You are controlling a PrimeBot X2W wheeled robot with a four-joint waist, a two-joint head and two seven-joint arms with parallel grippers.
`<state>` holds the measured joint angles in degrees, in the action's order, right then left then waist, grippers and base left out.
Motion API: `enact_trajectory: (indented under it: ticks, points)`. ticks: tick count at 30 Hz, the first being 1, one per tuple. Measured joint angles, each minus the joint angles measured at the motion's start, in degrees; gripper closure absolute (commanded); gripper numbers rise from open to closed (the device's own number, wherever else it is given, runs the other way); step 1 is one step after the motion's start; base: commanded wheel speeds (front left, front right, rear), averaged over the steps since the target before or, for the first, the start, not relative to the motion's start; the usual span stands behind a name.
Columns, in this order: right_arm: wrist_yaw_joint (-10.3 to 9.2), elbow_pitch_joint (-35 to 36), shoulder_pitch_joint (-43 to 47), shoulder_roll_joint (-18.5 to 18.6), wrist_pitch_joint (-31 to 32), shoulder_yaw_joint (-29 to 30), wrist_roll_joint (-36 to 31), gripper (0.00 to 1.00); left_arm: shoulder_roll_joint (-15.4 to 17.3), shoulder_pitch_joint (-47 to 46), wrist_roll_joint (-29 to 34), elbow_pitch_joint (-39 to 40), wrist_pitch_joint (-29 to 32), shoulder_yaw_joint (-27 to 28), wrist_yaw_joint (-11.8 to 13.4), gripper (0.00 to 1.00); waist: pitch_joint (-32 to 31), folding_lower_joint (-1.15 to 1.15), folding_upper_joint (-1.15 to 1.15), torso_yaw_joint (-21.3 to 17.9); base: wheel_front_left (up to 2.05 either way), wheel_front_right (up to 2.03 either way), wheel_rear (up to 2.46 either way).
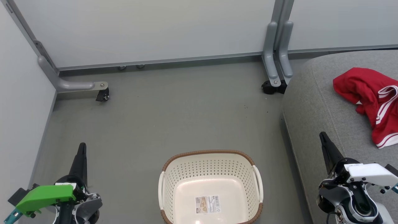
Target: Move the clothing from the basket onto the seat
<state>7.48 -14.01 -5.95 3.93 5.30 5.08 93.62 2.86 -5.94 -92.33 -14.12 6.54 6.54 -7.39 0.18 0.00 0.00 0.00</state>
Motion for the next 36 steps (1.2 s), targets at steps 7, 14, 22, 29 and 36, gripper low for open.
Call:
enact_trajectory:
  ticks: [7,14,22,29,36]
  points:
    - [0.0,-0.01,-0.01,-0.09,0.11,0.1,-0.03,1.0,0.0,0.0,0.0,0.0,0.0,0.0,0.0,1.0,0.0,0.0,0.0,0.0,0.0,0.0,0.0]
    - [0.0,-0.01,-0.02,-0.16,0.16,0.22,-0.11,1.0,0.0,0.0,0.0,0.0,0.0,0.0,0.0,1.0,0.0,0.0,0.0,0.0,0.0,0.0,0.0]
    - [0.0,-0.02,-0.02,-0.3,0.24,0.34,-0.22,1.0,0.0,0.0,0.0,0.0,0.0,0.0,0.0,1.0,0.0,0.0,0.0,0.0,0.0,0.0,0.0]
    - [0.0,-0.02,-0.03,-0.37,0.42,0.44,-0.32,1.0,0.0,0.0,0.0,0.0,0.0,0.0,0.0,1.0,0.0,0.0,0.0,0.0,0.0,0.0,0.0]
    - [0.0,-0.03,-0.04,-0.44,0.43,0.53,-0.38,1.0,-0.01,0.0,0.0,0.0,0.0,0.0,0.0,1.0,0.0,0.0,0.0,0.0,0.0,0.0,0.0]
